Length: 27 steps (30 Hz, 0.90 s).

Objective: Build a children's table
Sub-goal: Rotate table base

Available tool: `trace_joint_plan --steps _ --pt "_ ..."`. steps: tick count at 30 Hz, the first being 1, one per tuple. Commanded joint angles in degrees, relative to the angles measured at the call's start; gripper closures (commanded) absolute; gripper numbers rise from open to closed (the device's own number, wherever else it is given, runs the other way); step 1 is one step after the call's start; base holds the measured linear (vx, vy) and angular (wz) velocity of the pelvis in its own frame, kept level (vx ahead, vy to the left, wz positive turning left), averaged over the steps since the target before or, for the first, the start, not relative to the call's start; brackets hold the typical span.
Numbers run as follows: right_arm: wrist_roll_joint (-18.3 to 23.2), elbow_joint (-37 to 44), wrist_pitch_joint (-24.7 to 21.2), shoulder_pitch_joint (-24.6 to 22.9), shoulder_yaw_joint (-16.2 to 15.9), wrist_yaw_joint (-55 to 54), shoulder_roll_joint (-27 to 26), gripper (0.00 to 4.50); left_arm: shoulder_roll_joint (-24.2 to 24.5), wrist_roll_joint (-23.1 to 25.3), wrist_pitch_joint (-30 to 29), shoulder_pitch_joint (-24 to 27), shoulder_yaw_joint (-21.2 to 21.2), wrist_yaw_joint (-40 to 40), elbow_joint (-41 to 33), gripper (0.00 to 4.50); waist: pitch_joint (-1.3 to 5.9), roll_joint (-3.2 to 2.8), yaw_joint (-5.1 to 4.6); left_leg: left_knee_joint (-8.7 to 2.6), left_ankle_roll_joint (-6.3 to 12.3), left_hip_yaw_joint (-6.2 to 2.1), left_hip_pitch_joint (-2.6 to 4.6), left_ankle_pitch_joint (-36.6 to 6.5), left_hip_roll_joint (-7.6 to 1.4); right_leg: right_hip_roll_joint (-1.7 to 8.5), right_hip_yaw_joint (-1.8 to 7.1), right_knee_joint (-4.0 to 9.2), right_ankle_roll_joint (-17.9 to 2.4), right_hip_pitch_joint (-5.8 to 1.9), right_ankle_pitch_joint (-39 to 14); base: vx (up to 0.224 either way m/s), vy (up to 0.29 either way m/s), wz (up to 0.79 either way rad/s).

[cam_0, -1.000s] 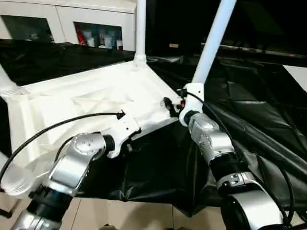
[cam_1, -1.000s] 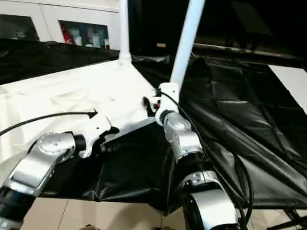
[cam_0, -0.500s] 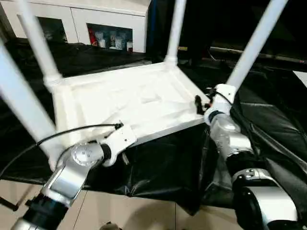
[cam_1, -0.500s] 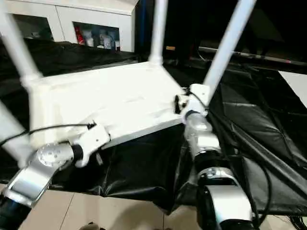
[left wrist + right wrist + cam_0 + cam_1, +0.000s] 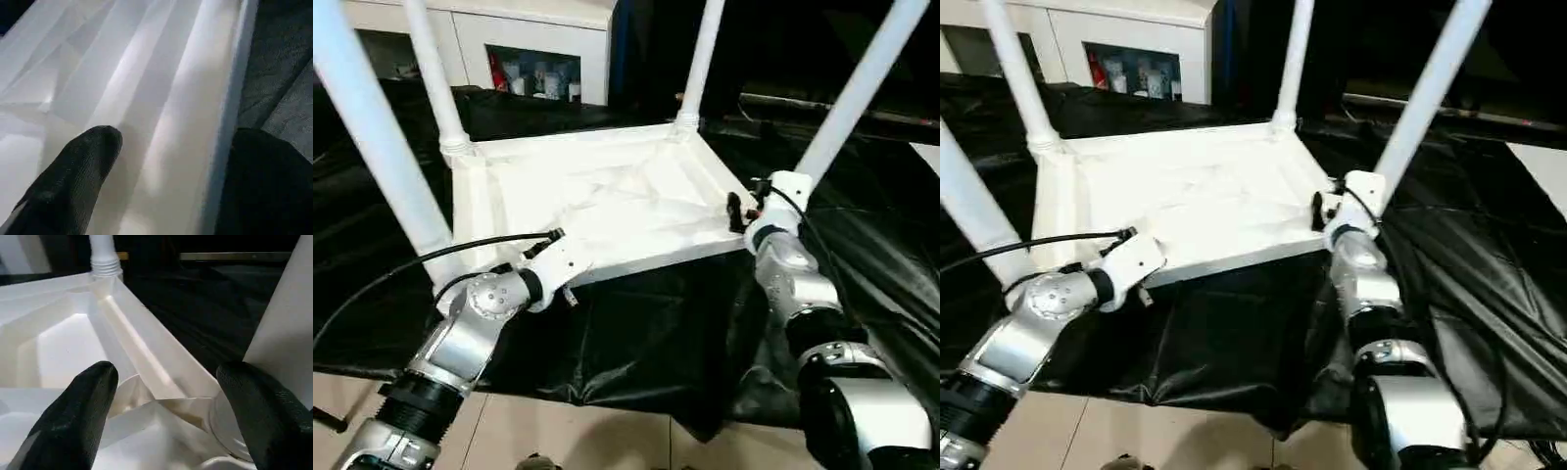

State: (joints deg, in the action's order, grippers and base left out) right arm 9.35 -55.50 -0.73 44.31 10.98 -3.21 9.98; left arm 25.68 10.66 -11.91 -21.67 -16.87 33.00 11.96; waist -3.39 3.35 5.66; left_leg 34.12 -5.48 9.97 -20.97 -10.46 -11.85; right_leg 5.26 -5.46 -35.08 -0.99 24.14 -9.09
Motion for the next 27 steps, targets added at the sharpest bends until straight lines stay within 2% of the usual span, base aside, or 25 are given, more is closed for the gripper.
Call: trace_joint_plan --steps 1,3,7,8,9,10,11,12,13,14,15,16,17,18,19,20,22,23,25,27 --pt "-0.1 -1.2 1.4 0.6 3.3 -2.9 3.5 0.68 0.8 0.1 1.3 0.7 1.3 -0.8 1.1 0.05 4.47 -0.33 -0.48 -3.89 -0.2 0.35 0.54 -10.1 -0.82 2.41 2.89 2.98 -8.9 -3.17 -9.3 0.0 0.0 0.0" --pt "0.0 -1.7 1.4 0.8 3.6 -3.0 4.0 0.68 0.8 -0.2 2.0 1.0 1.6 -0.8 1.2 0.05 4.38 -0.33 -0.28 -3.93 -0.15 0.38 0.55 -10.6 -0.84 2.5 2.89 3.13 -8.4 -3.16 -10.8 0.0 0.0 0.0" --pt "0.8 -0.7 1.2 1.1 2.9 1.0 3.1 0.68 -3.0 -12.3 2.9 4.2 6.7 5.2 -5.9 0.05 4.31 -0.18 -0.25 -3.93 -0.62 0.39 0.37 -11.6 -0.93 2.87 2.89 3.32 -8.5 -3.18 -13.1 0.0 0.0 0.0" --pt "0.8 -0.4 1.3 1.0 2.4 2.1 2.8 0.68 -3.2 -14.6 2.1 4.9 7.1 6.9 -7.8 0.05 4.3 -0.16 -0.33 -3.96 -0.62 0.39 0.41 -12.1 -0.99 2.68 2.82 3.38 -8.5 -3.03 -13.4 0.0 0.0 0.0" --pt "0.8 0.0 1.5 0.9 1.6 3.6 2.4 0.68 -3.2 -17.3 1.3 5.9 7.3 9.2 -10.3 0.05 4.29 -0.19 -0.33 -3.92 -0.57 0.32 0.24 -12.5 -1.02 2.96 2.86 3.2 -8.7 -3.18 -13.6 0.0 0.0 0.0" --pt "0.4 1.0 1.5 0.4 0.2 6.2 1.8 0.68 -2.7 -21.8 -1.5 7.5 7.4 12.9 -14.6 0.05 4.24 -0.06 -0.51 -3.98 -0.41 0.34 0.11 -12.7 -1.06 2.95 2.84 3.35 -8.7 -3.22 -14.0 0.0 0.0 0.0" --pt "0.3 1.7 1.5 0.0 -0.5 7.4 1.5 0.68 -2.2 -24.0 -3.5 8.3 7.5 14.7 -16.7 0.05 4.24 -0.2 -0.54 -3.98 -0.46 0.24 0.12 -12.9 -1.14 3.02 2.81 3.2 -8.9 -3.26 -14.1 0.0 0.0 0.0" --pt "0.2 2.5 1.6 -0.4 -1.2 8.6 1.1 0.68 -1.5 -26.2 -5.3 9.2 7.4 16.5 -18.9 0.05 3.98 -0.09 -1.07 -4.13 -0.21 0.21 -0.19 -13.3 -1.09 2.66 2.78 3.21 -8.7 -3.21 -15.0 0.0 0.0 0.0" --pt "0.2 2.8 1.6 -0.5 -1.4 9.3 1.0 0.68 -1.1 -27.2 -6.2 9.6 7.2 17.4 -19.9 0.05 3.99 -0.13 -1.17 -4.11 -0.12 0.25 -0.04 -13.7 -1.05 2.57 2.79 3.39 -8.4 -3.09 -15.9 0.0 0.0 0.0" --pt "0.0 3.9 1.2 -1.2 -2.1 10.5 0.6 0.68 -0.1 -29.2 -8.3 10.6 7.4 18.3 -22.0 0.05 3.91 -0.38 -1.45 -4.1 -0.26 0.23 0.06 -14.2 -1.06 2.54 2.86 3.47 -8.1 -3.03 -16.6 0.0 0.0 0.0" --pt "-0.2 5.5 0.8 -2.2 -3.2 11.9 0.1 0.68 1.5 -31.1 -10.5 11.9 7.6 19.5 -24.3 0.05 3.79 -0.35 -1.57 -4.2 -0.17 0.24 0.06 -14.4 -1.03 2.42 2.87 3.73 -7.8 -2.95 -17.3 0.0 0.0 0.0" --pt "-0.4 8.0 0.1 -3.8 -4.4 13.9 -0.5 0.68 3.4 -32.8 -13.9 13.6 8.6 20.4 -26.8 0.05 3.78 -1.19 -1.57 -4.22 -0.6 0.17 0.43 -15.3 -1.07 2.36 2.92 3.72 -7.9 -2.76 -17.4 0.0 0.0 0.0" --pt "-0.6 10.6 -0.7 -5.7 -5.8 15.3 -0.9 0.68 6.1 -34.0 -17.0 15.8 9.6 21.6 -29.1 0.05 3.67 -1.24 -1.95 -4.44 -0.84 -0.02 0.11 -15.7 -1.13 2.27 2.91 3.49 -8.0 -3.05 -17.0 0.0 0.0 0.0" --pt "-0.8 11.8 -1.1 -6.8 -6.4 15.8 -1.1 0.68 8.1 -34.8 -18.6 17.3 10.3 22.4 -30.4 0.05 3.48 -1.27 -2.26 -4.58 -0.89 -0.03 0.38 -17.3 -1.1 2.03 2.83 3.91 -7.4 -2.81 -19.3 0.0 0.0 0.0" --pt "-1.0 12.9 -1.4 -7.9 -6.9 16.0 -1.2 0.68 10.0 -35.3 -20.1 18.8 11.1 23.1 -31.6 0.05 3.59 -1.24 -2.53 -4.48 -1.13 -0.06 0.39 -17.7 -1.03 1.98 2.9 3.92 -7.4 -2.85 -19.7 0.0 0.0 0.0" --pt "-1.2 13.8 -1.7 -8.9 -7.1 16.0 -1.3 0.68 12.2 -36.0 -21.8 20.6 12.0 23.8 -32.8 0.05 3.46 -1.58 -2.51 -4.52 -1.18 -0.01 0.66 -18.1 -0.95 1.82 2.94 4.12 -7.4 -2.6 -20.0 0.0 0.0 0.0" --pt "-1.4 14.8 -2.4 -10.4 -7.2 15.4 -1.4 0.68 15.5 -37.3 -24.3 23.7 13.8 25.3 -34.6 0.05 3.51 -1.56 -2.54 -4.56 -1.38 -0.1 0.7 -18.3 -1.06 1.92 2.99 3.94 -7.8 -2.66 -19.3 0.0 0.0 0.0" --pt "-1.7 15.1 -2.7 -11.5 -7.2 14.7 -1.4 0.68 17.7 -38.0 -25.4 26.4 15.8 26.5 -35.2 0.05 3.28 -1.67 -2.65 -4.66 -1.51 -0.16 0.6 -19.2 -1.0 1.86 2.93 4.02 -7.6 -2.63 -20.7 0.0 0.0 0.0" --pt "-2.0 15.5 -3.2 -12.8 -7.0 13.7 -1.3 0.68 19.8 -39.1 -26.6 29.6 19.0 27.5 -35.8 0.05 2.91 -1.74 -2.82 -4.67 -1.72 -0.13 1.14 -22.2 -0.88 1.73 2.91 4.73 -6.4 -2.09 -24.8 0.0 0.0 0.0" --pt "-2.1 16.8 -4.2 -14.3 -6.7 13.0 -1.4 0.68 20.6 -40.7 -27.5 32.2 23.3 27.7 -36.2 0.05 2.83 -1.76 -2.84 -4.72 -1.89 -0.28 1.23 -23.5 -0.85 1.82 2.82 5.04 -5.8 -2.12 -26.8 0.0 0.0 0.0"
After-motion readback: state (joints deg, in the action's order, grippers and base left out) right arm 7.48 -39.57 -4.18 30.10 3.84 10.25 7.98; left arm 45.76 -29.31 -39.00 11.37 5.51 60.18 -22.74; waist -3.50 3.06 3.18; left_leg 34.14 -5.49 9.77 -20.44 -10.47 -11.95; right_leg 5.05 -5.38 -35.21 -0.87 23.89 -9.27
